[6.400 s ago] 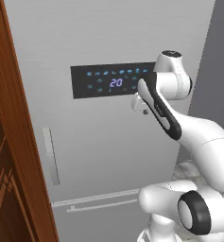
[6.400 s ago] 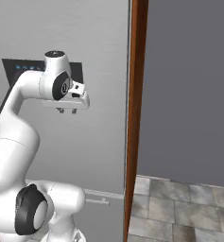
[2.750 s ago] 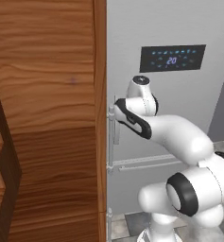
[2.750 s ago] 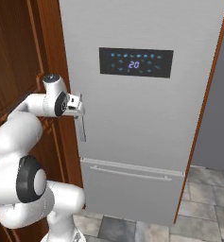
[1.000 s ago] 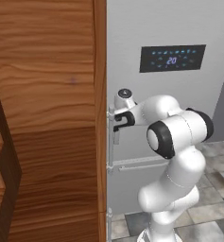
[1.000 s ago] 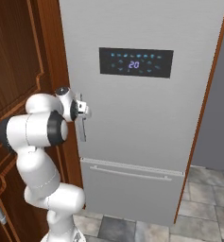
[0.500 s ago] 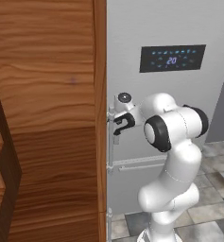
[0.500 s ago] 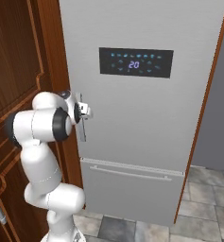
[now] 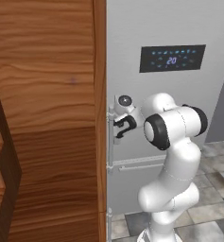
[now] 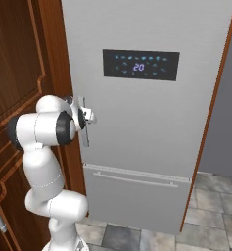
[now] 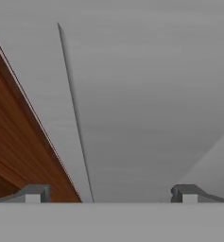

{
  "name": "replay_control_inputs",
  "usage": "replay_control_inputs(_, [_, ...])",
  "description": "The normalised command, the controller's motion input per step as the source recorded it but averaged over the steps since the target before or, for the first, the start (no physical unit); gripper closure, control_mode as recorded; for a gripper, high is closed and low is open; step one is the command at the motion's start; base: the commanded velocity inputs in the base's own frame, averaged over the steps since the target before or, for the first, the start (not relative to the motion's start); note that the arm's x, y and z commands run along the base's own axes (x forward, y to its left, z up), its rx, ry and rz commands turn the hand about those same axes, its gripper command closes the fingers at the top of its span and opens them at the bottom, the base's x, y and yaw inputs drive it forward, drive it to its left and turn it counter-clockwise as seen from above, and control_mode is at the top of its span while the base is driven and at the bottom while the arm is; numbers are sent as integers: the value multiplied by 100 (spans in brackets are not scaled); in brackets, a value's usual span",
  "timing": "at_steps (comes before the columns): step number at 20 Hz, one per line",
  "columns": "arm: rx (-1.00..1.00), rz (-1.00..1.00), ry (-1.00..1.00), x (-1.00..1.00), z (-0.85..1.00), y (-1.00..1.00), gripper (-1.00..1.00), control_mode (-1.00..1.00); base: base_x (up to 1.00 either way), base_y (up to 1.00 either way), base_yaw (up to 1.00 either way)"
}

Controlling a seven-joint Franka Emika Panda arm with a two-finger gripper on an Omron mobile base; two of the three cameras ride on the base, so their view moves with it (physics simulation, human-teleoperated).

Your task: Open the fridge, grab two sodas, and place both sodas inside the bowl with ice on the dining counter.

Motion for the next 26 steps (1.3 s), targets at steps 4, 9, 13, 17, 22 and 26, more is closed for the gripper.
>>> replay_control_inputs(4, [0, 0, -2, 32, -8, 0, -100, -100, 0, 0, 0])
replay_control_inputs(9, [0, 0, 0, 29, -8, 0, 100, -100, 0, 0, 0])
replay_control_inputs(13, [-2, 0, 4, 0, -5, 0, 100, -100, 0, 0, 0])
replay_control_inputs(17, [0, -1, 2, -17, -22, -1, 100, -100, 0, 0, 0])
replay_control_inputs(22, [0, -3, 0, -91, -18, -9, 100, -100, 0, 0, 0])
replay_control_inputs(26, [0, -5, 0, -100, -2, -12, 100, -100, 0, 0, 0])
